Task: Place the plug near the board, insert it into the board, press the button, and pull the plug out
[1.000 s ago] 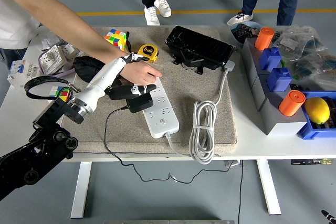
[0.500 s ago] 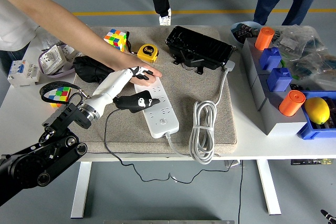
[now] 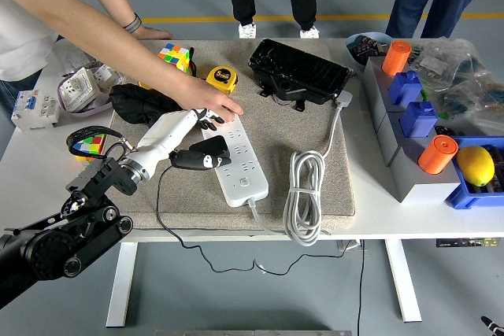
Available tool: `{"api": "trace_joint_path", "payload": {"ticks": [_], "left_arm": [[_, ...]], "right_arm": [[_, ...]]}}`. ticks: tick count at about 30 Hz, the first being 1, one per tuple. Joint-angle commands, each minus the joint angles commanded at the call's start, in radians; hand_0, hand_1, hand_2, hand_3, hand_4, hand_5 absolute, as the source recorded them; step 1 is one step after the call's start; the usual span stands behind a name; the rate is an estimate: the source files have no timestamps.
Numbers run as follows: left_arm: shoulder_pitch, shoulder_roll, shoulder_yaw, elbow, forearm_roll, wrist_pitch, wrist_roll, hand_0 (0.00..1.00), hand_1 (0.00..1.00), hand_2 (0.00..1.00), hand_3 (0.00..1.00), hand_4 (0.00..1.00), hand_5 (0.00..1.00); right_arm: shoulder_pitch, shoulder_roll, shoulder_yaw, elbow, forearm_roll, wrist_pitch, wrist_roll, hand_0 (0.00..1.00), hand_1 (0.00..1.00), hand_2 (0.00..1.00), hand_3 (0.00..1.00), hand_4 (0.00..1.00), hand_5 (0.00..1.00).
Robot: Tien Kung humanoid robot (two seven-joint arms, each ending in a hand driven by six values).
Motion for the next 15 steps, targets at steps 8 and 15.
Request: {"api": "trace_joint_path", "payload": {"ticks": [8,15], "left_arm": [[-0.005,-0.002,0.008,0.037,-0.002,0.007,0.000,0.616,0.634,0.633,0.683,0.998,0.414],[-0.010,-0.006,0.014,0.056,-0.011,0.001,0.014,0.587,0.621,0.623,0.682,0.998,0.421]], "right_arm": [[-0.001,-0.002,-0.004,0.001,0.000,0.000,0.000,0.606,0.621,0.621,0.549,0.992,0.403],[-0.002,-0.003,-0.005,0.005,-0.002,-0.001,0.000,0.605,0.621,0.622,0.550,0.991,0.403]]}}
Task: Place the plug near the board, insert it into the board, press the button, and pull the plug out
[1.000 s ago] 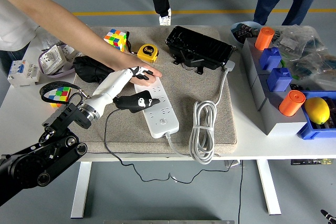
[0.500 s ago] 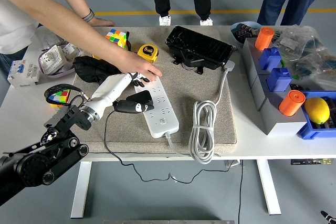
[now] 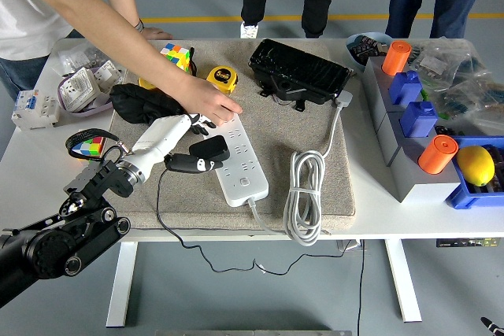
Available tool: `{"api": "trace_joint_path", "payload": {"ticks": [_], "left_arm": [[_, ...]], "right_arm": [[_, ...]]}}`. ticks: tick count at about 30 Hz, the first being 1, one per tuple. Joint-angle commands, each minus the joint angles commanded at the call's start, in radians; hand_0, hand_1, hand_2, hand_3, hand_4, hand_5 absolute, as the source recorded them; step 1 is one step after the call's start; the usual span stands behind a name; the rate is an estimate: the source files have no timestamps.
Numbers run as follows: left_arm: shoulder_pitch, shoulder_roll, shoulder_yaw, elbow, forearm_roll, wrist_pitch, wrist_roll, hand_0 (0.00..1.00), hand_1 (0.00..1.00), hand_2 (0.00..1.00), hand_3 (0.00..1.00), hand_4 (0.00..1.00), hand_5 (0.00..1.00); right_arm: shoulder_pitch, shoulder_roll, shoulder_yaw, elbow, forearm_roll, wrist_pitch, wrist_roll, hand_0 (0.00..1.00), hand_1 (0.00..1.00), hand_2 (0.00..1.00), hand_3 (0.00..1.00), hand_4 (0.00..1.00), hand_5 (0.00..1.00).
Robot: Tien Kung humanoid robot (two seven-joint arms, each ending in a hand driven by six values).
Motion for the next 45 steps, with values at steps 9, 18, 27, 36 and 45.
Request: {"api": "trace_joint_path", "payload": {"ticks": [9,18,27,36,45], "left_arm": [[0.020,0.012,-0.022,-0.073,-0.020,0.015,-0.039,0.616,0.649,0.657,0.702,0.998,0.444],[0.058,0.067,-0.026,-0.301,-0.028,-0.043,-0.002,0.145,0.168,0.209,0.677,0.748,0.059],[0.041,0.127,-0.006,-0.483,-0.065,-0.345,0.264,0.072,0.069,0.137,0.844,0.754,0.002],[0.013,0.159,0.015,-0.565,-0.135,-0.591,0.486,0.053,0.065,0.123,0.860,0.726,0.002],[-0.001,0.156,0.041,-0.566,-0.155,-0.601,0.501,0.041,0.067,0.121,0.865,0.728,0.002]], "right_arm": [[-0.002,0.003,0.010,0.000,-0.002,0.001,0.000,0.606,0.620,0.622,0.549,0.991,0.403],[-0.010,0.005,0.018,-0.001,-0.007,0.001,-0.001,0.604,0.619,0.622,0.548,0.991,0.402],[-0.009,0.003,0.027,-0.001,-0.010,0.002,-0.001,0.605,0.620,0.622,0.549,0.991,0.402],[-0.010,0.002,0.029,-0.001,-0.012,0.004,-0.002,0.606,0.620,0.621,0.549,0.991,0.403],[-0.010,0.003,0.032,-0.001,-0.012,0.004,-0.001,0.605,0.620,0.620,0.549,0.991,0.402]]}}
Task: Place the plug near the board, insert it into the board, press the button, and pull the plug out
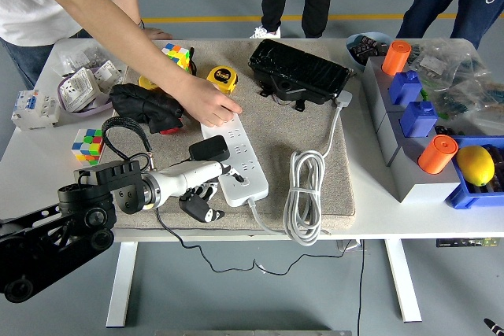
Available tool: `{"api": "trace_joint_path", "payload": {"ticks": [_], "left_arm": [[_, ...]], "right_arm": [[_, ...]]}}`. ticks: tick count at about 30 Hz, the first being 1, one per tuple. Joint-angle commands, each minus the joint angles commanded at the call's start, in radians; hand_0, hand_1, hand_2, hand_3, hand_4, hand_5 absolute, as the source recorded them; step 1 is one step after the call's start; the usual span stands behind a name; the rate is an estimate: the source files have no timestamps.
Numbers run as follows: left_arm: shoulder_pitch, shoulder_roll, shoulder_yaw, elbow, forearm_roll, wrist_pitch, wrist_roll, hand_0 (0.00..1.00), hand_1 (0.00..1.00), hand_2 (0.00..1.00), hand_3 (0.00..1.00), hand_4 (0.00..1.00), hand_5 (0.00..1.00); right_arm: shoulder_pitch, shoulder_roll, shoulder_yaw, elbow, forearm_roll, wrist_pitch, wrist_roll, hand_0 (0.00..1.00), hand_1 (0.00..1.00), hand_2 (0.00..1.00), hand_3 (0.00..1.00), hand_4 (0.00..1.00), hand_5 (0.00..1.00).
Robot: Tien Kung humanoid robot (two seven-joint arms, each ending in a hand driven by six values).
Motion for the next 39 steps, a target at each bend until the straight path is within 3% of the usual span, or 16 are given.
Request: {"api": "trace_joint_path", "payload": {"ticks": [16,26,39], "left_arm": [[-0.032,-0.041,0.026,0.067,0.006,0.007,0.011,0.041,0.067,0.122,0.872,0.739,0.002],[-0.033,-0.045,0.036,0.095,0.007,0.004,0.016,0.041,0.067,0.122,0.867,0.738,0.002],[-0.030,-0.040,0.047,0.084,-0.006,-0.003,0.018,0.041,0.066,0.122,0.857,0.733,0.002]], "right_arm": [[0.002,0.000,-0.004,0.000,0.001,0.000,0.000,0.605,0.619,0.620,0.548,0.989,0.401],[0.002,-0.001,-0.003,0.000,0.001,-0.001,0.001,0.605,0.620,0.620,0.548,0.989,0.400],[0.002,-0.002,-0.001,0.001,0.000,-0.001,0.001,0.605,0.620,0.620,0.549,0.988,0.400]]}}
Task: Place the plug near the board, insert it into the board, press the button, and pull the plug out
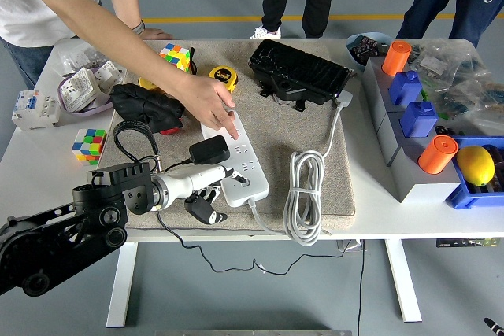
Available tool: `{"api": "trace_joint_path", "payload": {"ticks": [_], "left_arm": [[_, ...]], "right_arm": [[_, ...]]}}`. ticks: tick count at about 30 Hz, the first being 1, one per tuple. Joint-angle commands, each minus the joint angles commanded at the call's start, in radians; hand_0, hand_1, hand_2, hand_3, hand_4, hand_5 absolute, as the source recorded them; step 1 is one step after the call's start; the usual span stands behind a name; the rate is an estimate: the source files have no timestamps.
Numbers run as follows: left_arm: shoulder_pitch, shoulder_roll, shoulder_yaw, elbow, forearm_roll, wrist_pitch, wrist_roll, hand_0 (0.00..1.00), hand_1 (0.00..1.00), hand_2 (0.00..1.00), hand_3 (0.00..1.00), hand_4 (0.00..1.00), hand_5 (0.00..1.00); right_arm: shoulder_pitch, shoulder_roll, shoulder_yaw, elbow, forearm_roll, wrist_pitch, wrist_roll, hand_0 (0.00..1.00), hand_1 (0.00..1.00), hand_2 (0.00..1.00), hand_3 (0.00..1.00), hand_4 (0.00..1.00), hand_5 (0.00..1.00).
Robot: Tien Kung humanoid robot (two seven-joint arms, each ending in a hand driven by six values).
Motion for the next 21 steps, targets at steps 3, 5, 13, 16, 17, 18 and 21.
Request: {"api": "trace_joint_path", "payload": {"ticks": [3,5,13,16,17,18,21], "left_arm": [[-0.002,-0.003,0.004,0.004,0.000,0.000,0.001,0.041,0.066,0.121,0.856,0.732,0.002],[-0.003,-0.005,0.011,0.006,-0.002,0.000,0.002,0.041,0.066,0.121,0.856,0.732,0.002],[-0.003,-0.003,-0.003,-0.006,0.001,0.006,-0.005,0.041,0.066,0.121,0.852,0.732,0.002],[-0.002,0.001,-0.023,-0.016,-0.001,0.007,-0.009,0.041,0.066,0.121,0.852,0.732,0.002],[-0.002,0.002,-0.026,-0.018,-0.002,0.007,-0.010,0.041,0.066,0.121,0.852,0.732,0.002],[-0.002,0.004,-0.033,-0.022,-0.002,0.008,-0.013,0.041,0.066,0.121,0.852,0.732,0.002],[0.000,0.010,-0.055,-0.033,-0.006,0.015,-0.026,0.041,0.066,0.122,0.851,0.738,0.002]], "right_arm": [[0.001,0.001,0.001,0.001,-0.001,0.000,0.000,0.605,0.620,0.620,0.549,0.988,0.400],[0.001,0.001,0.000,0.000,0.000,0.000,0.000,0.605,0.620,0.620,0.549,0.988,0.400],[-0.001,0.002,0.002,0.000,0.000,0.000,0.000,0.605,0.619,0.619,0.549,0.988,0.400],[-0.001,0.002,0.002,0.000,-0.001,0.000,0.000,0.605,0.619,0.619,0.549,0.988,0.400],[-0.001,0.002,0.002,0.000,-0.001,0.000,0.000,0.605,0.619,0.619,0.549,0.988,0.400],[0.000,0.003,0.003,0.000,-0.001,0.000,0.000,0.605,0.619,0.619,0.549,0.988,0.400],[0.000,0.005,0.005,0.000,-0.002,0.001,0.000,0.605,0.619,0.619,0.549,0.988,0.399]]}}
